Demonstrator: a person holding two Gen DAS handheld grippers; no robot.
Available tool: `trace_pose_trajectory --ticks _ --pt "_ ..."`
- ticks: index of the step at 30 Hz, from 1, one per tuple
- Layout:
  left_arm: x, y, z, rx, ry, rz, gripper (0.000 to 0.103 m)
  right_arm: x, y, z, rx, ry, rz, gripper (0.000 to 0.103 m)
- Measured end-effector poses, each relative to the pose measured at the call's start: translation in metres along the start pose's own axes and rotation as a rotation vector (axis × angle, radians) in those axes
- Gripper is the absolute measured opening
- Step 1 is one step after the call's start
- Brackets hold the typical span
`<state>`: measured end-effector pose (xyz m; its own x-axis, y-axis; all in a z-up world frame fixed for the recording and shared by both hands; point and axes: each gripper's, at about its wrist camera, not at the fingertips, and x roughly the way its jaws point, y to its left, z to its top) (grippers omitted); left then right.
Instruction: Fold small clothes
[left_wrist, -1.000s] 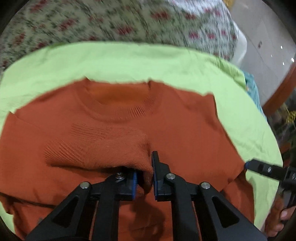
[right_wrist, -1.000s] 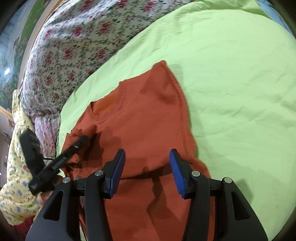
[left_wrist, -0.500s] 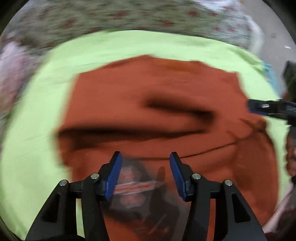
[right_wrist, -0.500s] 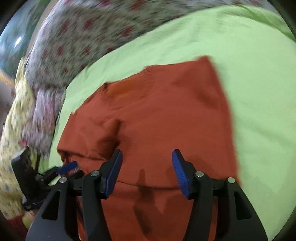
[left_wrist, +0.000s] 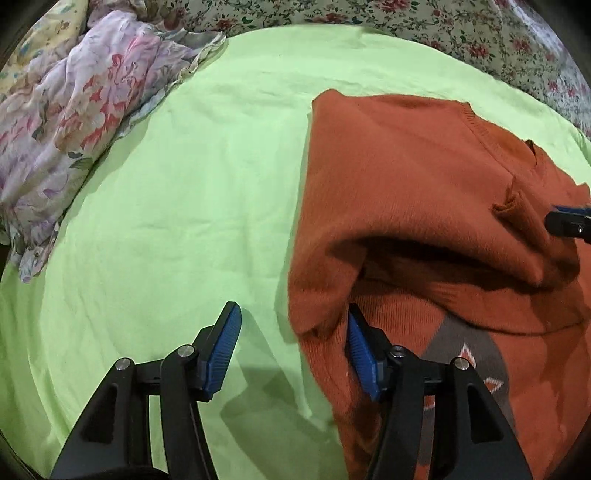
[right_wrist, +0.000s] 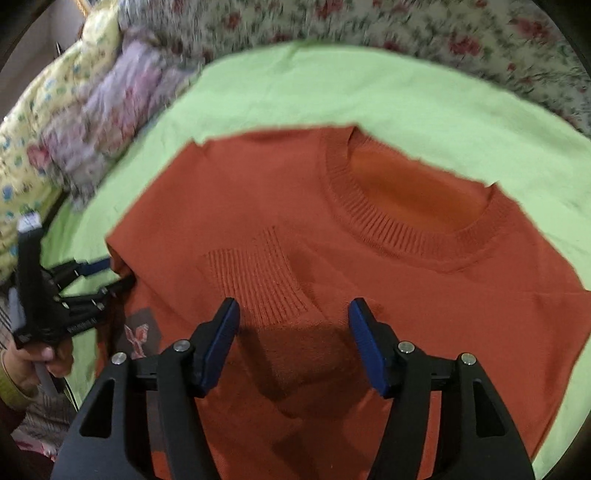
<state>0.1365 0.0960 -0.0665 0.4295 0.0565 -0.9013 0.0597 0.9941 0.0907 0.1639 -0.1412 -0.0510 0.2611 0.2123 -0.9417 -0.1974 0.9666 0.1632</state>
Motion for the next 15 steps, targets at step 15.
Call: trace_pose_trajectory --ticks 15 --pt "0.009 -0.009 0.012 0.012 -0.014 0.024 0.056 -0.110 -0.144 -0.113 0.809 -0.377 -0.065 0.002"
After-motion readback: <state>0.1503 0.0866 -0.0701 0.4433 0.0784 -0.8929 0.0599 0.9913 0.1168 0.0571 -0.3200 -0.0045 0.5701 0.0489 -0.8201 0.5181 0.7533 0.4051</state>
